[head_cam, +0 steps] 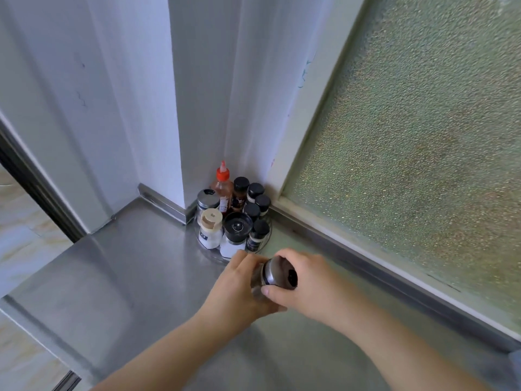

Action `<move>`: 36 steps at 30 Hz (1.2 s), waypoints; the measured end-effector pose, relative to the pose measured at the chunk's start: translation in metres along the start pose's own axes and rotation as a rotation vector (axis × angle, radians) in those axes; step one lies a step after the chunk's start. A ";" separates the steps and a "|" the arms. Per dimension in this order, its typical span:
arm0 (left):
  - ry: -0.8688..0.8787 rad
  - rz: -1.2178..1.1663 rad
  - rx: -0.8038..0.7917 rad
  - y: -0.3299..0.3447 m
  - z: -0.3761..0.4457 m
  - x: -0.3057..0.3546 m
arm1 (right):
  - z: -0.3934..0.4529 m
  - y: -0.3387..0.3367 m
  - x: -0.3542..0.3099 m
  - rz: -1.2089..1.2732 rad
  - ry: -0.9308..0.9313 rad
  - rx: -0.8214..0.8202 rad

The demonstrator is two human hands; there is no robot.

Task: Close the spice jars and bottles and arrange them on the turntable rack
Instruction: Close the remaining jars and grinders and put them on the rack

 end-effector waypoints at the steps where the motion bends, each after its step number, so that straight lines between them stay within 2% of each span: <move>1: -0.002 0.000 -0.047 -0.002 0.003 0.000 | 0.003 -0.002 0.003 -0.005 0.024 0.016; 4: -0.004 0.021 -0.057 -0.016 0.012 -0.005 | 0.017 -0.020 0.009 -0.021 0.056 0.100; 8: -0.034 0.019 0.147 -0.045 0.023 -0.016 | 0.057 -0.058 0.011 -0.095 0.033 0.272; 11: -0.074 0.021 0.207 -0.065 0.031 -0.023 | 0.098 -0.066 0.009 -0.079 0.017 0.353; 13: -0.072 0.043 0.205 -0.076 0.037 -0.025 | 0.129 -0.059 0.010 -0.068 -0.009 0.327; 17: -0.060 0.081 0.171 -0.090 0.052 -0.023 | 0.176 -0.027 0.019 -0.087 -0.014 0.161; 21: -0.066 0.118 0.178 -0.100 0.066 -0.024 | 0.196 0.001 0.029 -0.078 0.000 0.075; 26: -0.104 0.088 0.171 -0.101 0.067 -0.037 | 0.205 0.026 0.037 -0.185 0.033 -0.070; 36: -0.181 0.058 0.149 -0.098 0.061 -0.035 | 0.215 0.038 0.050 -0.089 0.158 -0.126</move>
Point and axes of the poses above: each hand's wrist, its own z-axis towards the middle knuckle, its own y-axis out of the palm, x = y × z, the point moved 1 cm from there along z, towards the middle knuckle, and after that the axes turned 15 degrees about -y, right-handed, at the moved point
